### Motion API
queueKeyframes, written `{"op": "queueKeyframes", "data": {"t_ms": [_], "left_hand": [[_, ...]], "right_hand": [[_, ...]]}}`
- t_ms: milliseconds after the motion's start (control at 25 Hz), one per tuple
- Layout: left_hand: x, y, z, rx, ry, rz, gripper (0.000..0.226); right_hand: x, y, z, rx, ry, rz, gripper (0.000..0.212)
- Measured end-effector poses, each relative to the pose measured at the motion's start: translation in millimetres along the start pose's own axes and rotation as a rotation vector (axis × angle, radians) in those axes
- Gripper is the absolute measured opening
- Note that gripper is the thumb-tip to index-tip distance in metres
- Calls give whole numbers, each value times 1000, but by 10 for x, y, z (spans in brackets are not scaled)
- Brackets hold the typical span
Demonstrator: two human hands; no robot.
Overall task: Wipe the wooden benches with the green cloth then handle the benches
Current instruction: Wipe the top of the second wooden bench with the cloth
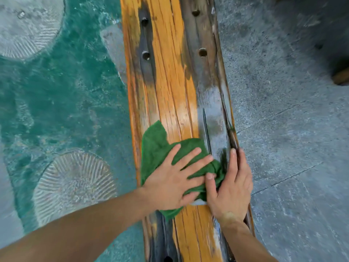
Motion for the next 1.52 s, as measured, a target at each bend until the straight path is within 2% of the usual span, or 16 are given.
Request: {"op": "queueKeyframes", "data": {"t_ms": [80,120,280,480,560,600,640,760,880,960,1040,1120,1240,1320,1400,1520], "left_hand": [[22,-81,-263,26,87,19,60],[-108,-180,-498,40,48,52,60],[-917,-619,-1590,109,-417,150,58],[-1734,-1213,-2875,235,-828,252,58],[-1855,-1262,-3119,267,-990,291,60],[-1871,-1236,-3024,253,-977,286,61],[-1871,-1188,-2786,206,-878,267,61],[-1473,-857,-1638,141,-465,176,59],[-718,-437,-867,127,-320,42,56],[-536,-323,-792,117,-282,22,53],[-699,-509,-1279,114,-424,85,58],[-1047,-817,-2121,152,-645,211,62],[-1408,-1200,-3393,220,-841,274,61],[-1300,-1235,-3760,294,-937,330,61],[-916,-1064,-3401,292,-962,342,61],[-165,-618,-1923,288,-879,193,60]], "right_hand": [[0,0,-15,21,-14,-12,76],[-6,1,-26,43,-19,-23,76],[23,10,-75,111,-42,-27,73],[48,74,-46,168,-38,-25,71],[-29,130,-34,142,-47,-33,69],[-38,134,-29,134,-48,-43,68],[-34,104,-42,103,-53,-61,66],[-347,-65,-85,-115,6,-92,61],[-1359,-81,-292,-283,154,-64,57],[-2056,10,-573,-296,165,-63,59],[-2360,126,-819,-307,170,-67,62],[-2382,193,-900,-263,156,-95,63],[-2344,257,-914,-111,85,-120,63],[-2361,311,-930,-63,70,-142,63],[-2371,322,-953,-44,58,-154,63],[-2354,278,-963,-45,81,-159,64]]}}
Point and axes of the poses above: each hand's wrist, its own x-axis away from the middle knuckle, its own y-axis out of the palm, z = x × y, the point moved 8 cm from there along -x, towards the middle knuckle, and after that the axes turned 10 degrees about x, right-handed, at the moved point
